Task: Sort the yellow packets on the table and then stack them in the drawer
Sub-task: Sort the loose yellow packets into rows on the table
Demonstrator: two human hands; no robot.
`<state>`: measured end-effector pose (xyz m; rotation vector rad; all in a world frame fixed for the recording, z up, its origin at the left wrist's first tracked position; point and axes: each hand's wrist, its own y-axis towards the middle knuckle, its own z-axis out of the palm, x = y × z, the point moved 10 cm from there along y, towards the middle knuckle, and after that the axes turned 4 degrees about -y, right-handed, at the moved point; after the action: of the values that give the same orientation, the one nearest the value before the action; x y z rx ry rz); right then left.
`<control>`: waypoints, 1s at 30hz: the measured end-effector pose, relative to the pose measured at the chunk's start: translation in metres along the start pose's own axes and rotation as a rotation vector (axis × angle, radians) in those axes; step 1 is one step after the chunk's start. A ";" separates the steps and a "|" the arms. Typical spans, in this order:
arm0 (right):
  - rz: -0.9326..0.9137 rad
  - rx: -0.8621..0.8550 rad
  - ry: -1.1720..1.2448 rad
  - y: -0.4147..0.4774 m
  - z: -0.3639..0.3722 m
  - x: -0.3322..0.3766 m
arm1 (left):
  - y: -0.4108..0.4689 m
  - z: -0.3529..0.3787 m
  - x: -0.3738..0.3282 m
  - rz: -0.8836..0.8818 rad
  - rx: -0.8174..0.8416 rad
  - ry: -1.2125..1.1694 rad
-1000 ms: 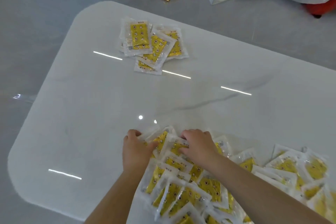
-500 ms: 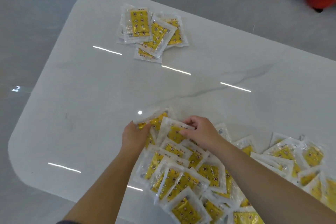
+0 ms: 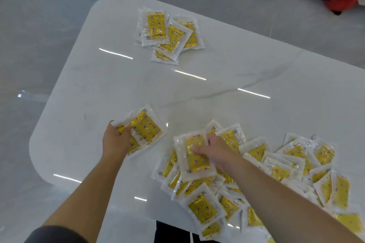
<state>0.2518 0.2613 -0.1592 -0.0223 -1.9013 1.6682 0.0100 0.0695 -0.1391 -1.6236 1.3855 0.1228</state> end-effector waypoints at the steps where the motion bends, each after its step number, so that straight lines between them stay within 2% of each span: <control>1: -0.021 0.002 -0.143 -0.003 0.010 -0.002 | -0.003 -0.002 0.007 -0.015 0.022 0.017; 6: -0.170 0.178 -0.852 -0.011 0.050 0.001 | -0.019 0.003 0.018 0.021 0.191 0.183; 8: -0.183 0.226 -0.980 -0.016 0.053 -0.002 | -0.026 0.006 0.021 0.049 0.227 0.242; 11: -0.137 0.180 -1.045 -0.023 0.041 -0.016 | -0.038 0.010 0.026 0.057 0.243 0.267; 13: -0.065 0.090 -1.040 -0.031 0.029 -0.034 | -0.047 0.013 0.030 0.057 0.246 0.276; 16: 0.066 -0.113 -0.805 -0.046 0.009 -0.072 | -0.062 0.014 0.039 0.053 0.214 0.274; 18: 0.061 -0.215 -0.708 -0.056 0.009 -0.095 | -0.071 0.014 0.044 0.051 0.181 0.267; 24: -0.025 -0.392 -0.924 -0.067 0.021 -0.100 | -0.086 0.018 0.052 0.029 0.112 0.217; 27: -0.059 -0.380 -0.967 -0.065 0.023 -0.097 | -0.086 0.017 0.053 0.029 0.091 0.210; 30: -0.095 -0.224 -0.688 -0.063 0.027 -0.100 | -0.087 0.013 0.047 0.055 0.070 0.217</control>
<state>0.3448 0.1849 -0.1448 0.6140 -2.5299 1.4996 0.1028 0.0360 -0.1235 -1.5768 1.5813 -0.0714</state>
